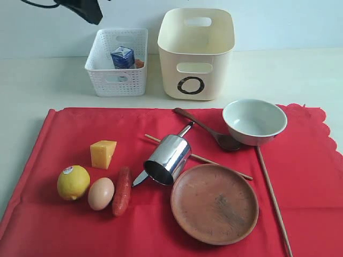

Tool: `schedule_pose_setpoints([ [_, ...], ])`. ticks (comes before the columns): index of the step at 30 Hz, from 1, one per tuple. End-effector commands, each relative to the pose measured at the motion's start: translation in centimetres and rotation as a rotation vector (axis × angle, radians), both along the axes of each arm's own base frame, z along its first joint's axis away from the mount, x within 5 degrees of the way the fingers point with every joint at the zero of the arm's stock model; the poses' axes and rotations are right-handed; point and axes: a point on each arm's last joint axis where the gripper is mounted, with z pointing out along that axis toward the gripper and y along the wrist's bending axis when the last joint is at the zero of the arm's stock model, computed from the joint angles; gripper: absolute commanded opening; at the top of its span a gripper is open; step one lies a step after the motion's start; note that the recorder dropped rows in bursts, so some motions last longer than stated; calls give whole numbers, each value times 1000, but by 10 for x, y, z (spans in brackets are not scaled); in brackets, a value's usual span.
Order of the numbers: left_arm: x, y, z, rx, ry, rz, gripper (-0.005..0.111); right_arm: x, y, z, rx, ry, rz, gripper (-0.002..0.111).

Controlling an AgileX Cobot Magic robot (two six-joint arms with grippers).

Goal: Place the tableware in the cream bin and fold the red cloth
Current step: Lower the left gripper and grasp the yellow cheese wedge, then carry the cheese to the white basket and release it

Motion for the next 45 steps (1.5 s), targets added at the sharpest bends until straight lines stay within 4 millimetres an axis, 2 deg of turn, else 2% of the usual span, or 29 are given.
schedule_pose_setpoints([
  [1,-28,-7,-16,-69,135,-64,0,0,0,-1,-6,-8,0,0],
  [5,-51,-1,-42,-36,246,-66,0,0,0,-1,-6,-8,0,0],
  [11,-72,4,-100,-70,323,-14,0,0,0,-1,-6,-8,0,0],
  [14,-89,9,-130,-33,387,-69,0,0,0,-1,-6,-8,0,0],
  [16,-93,13,-141,-9,388,-61,0,0,0,-1,-6,-8,0,0],
  [19,-89,13,-141,-14,340,-45,2,0,0,-1,-6,-8,0,0],
  [21,-85,15,-143,4,310,-7,18,0,0,-1,-6,-8,0,0],
  [24,-79,14,-153,8,308,34,55,0,0,-1,-6,-8,0,0],
  [26,-77,14,-165,16,334,50,68,0,0,-1,-6,-8,0,0],
  [27,-76,13,-172,22,347,52,70,0,0,-1,-6,-8,0,0],
  [32,-71,12,-204,52,395,65,70,0,0,-1,-6,-8,0,0],
  [35,-70,12,-212,58,416,72,67,0,0,-1,-6,-8,0,0],
  [37,-70,12,-214,59,418,72,52,0,0,-1,-6,-8,0,0],
  [38,-70,11,-213,50,420,79,39,0,0,-1,-6,-8,0,0],
  [43,-71,11,-212,43,422,80,0,0,0,-1,-6,-8,0,0],
  [45,-69,10,-209,42,410,74,0,0,0,-1,-6,-8,0,0],
])
